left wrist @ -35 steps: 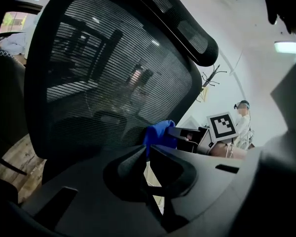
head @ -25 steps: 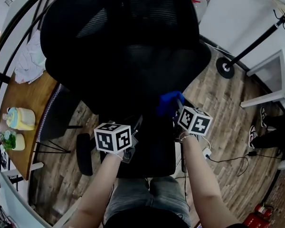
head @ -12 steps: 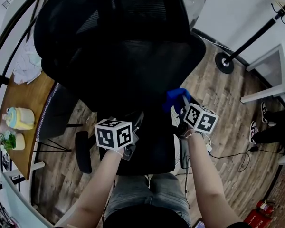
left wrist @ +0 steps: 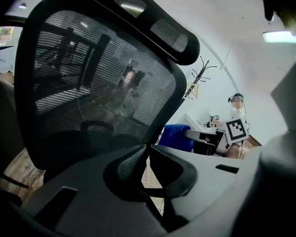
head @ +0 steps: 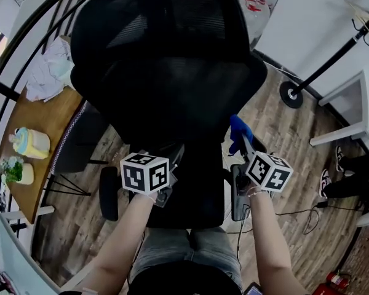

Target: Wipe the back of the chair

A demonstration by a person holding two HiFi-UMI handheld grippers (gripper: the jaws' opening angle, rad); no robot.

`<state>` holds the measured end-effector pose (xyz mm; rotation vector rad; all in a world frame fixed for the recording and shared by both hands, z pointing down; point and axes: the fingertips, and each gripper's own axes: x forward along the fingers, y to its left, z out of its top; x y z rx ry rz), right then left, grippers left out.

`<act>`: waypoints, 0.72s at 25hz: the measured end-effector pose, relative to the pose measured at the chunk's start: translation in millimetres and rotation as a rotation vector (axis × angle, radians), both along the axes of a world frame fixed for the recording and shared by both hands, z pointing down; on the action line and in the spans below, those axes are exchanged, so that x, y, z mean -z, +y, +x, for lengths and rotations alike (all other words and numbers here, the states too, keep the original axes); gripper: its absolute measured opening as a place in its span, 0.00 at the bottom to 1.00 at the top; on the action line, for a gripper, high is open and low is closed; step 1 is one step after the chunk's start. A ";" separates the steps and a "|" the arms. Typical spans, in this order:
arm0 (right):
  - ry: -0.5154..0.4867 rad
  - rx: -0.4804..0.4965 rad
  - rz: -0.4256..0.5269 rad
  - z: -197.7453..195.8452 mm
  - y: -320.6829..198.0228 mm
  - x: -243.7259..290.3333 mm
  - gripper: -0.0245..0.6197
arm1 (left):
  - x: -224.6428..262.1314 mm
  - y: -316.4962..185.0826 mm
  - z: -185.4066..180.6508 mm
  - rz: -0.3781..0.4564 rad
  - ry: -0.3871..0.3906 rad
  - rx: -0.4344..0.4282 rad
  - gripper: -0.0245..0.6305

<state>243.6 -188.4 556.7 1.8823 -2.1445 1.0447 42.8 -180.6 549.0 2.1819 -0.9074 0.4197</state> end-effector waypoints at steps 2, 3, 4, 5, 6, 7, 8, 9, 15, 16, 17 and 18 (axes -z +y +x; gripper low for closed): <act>-0.010 0.025 0.034 -8.9 3.4 17.9 0.20 | 9.7 1.8 -7.1 0.020 0.002 0.015 0.09; -0.021 0.040 0.052 -14.5 4.6 27.8 0.20 | 15.1 3.1 -10.5 0.031 0.002 0.022 0.09; -0.038 0.057 0.072 -21.3 5.7 38.3 0.20 | 20.9 4.9 -13.8 0.042 0.003 0.029 0.09; -0.059 0.076 0.093 -29.0 6.9 49.5 0.20 | 27.1 7.3 -16.8 0.054 0.004 0.035 0.09; -0.078 0.097 0.115 -37.1 8.1 61.4 0.20 | 33.9 10.2 -19.4 0.067 0.006 0.039 0.09; -0.093 0.118 0.137 -45.0 9.1 73.6 0.20 | 41.1 13.0 -21.6 0.080 0.007 0.041 0.09; -0.103 0.136 0.158 -52.4 10.0 85.6 0.20 | 48.6 15.5 -23.4 0.095 0.009 0.041 0.09; -0.109 0.154 0.178 -59.2 10.8 97.1 0.20 | 56.4 17.5 -24.8 0.110 0.013 0.042 0.09; -0.178 0.238 0.282 -94.5 19.7 155.4 0.20 | 102.9 21.8 -34.6 0.217 0.034 0.047 0.09; -0.186 0.251 0.300 -99.5 21.8 164.6 0.20 | 109.9 21.5 -37.9 0.235 0.031 0.049 0.09; -0.190 0.262 0.319 -103.8 23.9 173.2 0.20 | 117.0 21.1 -41.5 0.254 0.031 0.053 0.09; -0.189 0.271 0.337 -107.3 26.1 180.9 0.20 | 124.1 20.9 -44.9 0.271 0.034 0.060 0.09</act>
